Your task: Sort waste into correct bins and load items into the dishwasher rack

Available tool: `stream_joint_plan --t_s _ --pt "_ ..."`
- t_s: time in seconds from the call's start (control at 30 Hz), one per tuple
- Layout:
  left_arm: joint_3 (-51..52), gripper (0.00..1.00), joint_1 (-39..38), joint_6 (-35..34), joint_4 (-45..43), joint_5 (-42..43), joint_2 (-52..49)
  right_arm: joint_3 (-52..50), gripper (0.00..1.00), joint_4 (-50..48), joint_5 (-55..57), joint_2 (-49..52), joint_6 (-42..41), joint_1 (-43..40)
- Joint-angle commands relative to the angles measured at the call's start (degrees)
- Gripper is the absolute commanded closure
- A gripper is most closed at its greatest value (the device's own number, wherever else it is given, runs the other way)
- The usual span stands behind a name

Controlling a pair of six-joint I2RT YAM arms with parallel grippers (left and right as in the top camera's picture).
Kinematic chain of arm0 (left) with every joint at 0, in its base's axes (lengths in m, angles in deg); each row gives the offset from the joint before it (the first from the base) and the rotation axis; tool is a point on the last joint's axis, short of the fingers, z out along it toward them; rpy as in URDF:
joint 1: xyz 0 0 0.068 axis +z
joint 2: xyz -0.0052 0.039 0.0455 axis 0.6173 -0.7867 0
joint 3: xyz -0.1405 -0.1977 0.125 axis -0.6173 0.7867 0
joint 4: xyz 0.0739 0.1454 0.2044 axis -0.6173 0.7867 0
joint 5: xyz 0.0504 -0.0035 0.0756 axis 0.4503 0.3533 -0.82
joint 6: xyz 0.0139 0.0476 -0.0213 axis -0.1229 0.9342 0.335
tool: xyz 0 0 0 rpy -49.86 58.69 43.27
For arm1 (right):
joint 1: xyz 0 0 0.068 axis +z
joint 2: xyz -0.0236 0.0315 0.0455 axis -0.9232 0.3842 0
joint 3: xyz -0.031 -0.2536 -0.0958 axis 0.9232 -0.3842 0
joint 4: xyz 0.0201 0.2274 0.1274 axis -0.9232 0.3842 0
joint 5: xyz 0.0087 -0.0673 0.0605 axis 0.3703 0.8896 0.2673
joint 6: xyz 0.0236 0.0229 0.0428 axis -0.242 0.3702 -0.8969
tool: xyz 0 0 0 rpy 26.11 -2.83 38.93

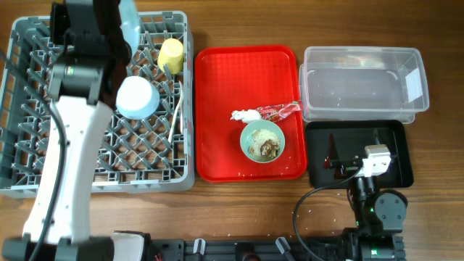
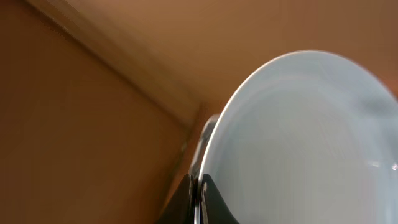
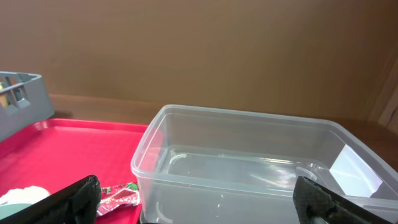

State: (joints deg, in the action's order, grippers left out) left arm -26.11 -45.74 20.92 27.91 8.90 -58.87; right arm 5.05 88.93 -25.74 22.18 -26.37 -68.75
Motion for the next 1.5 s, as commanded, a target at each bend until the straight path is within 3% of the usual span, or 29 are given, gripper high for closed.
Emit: stream_joint_plan --t_s 0.0,0.17,0.33,0.43,0.83,1.0,1.23,1.3,1.33,1.37,1.47 --pt "0.09 0.96 2.64 9.16 0.5 -3.89 -4.35 -0.07 0.0 -0.15 -0.07 -0.11 -0.04 -0.35" --pt "0.11 0.96 3.06 15.45 -3.76 -5.33 -14.1 -0.07 0.0 -0.15 -0.07 -0.11 -0.02 -0.35" --pt "0.11 0.96 2.91 30.23 -16.98 -10.78 -21.53 -0.07 0.0 -0.13 -0.07 -0.11 -0.02 -0.35" --pt "0.09 0.96 3.13 35.65 -25.16 -11.13 -21.97 -0.07 0.0 -0.15 -0.07 -0.11 -0.02 -0.35" --pt "0.11 0.96 2.86 33.51 -23.5 -10.27 -27.61 -0.07 0.0 -0.15 -0.09 0.11 -0.02 -0.35" --pt "0.11 0.96 2.86 24.52 -18.8 -8.09 -29.66 -0.07 0.0 -0.15 -0.09 0.11 -0.02 -0.35" --pt "0.11 0.96 -0.17 21.55 -18.78 -9.22 -29.88 -0.07 0.0 -0.15 -0.09 0.11 -0.02 -0.35" --pt "0.11 0.86 -2.05 18.51 -18.75 -9.22 -29.88 -0.07 0.0 -0.15 -0.07 0.11 -0.04 -0.35" --pt "0.11 0.54 -3.17 18.56 -18.75 -9.22 -29.88 -0.07 0.0 -0.15 -0.09 0.11 -0.04 -0.35" --pt "0.11 0.39 -3.91 18.6 -18.88 -9.25 -29.88 -0.07 0.0 -0.13 -0.09 0.11 -0.02 -0.35" --pt "0.09 0.34 -6.56 18.36 -19.28 -11.65 -28.98 -0.07 0.0 -0.15 -0.09 0.11 -0.02 -0.35"
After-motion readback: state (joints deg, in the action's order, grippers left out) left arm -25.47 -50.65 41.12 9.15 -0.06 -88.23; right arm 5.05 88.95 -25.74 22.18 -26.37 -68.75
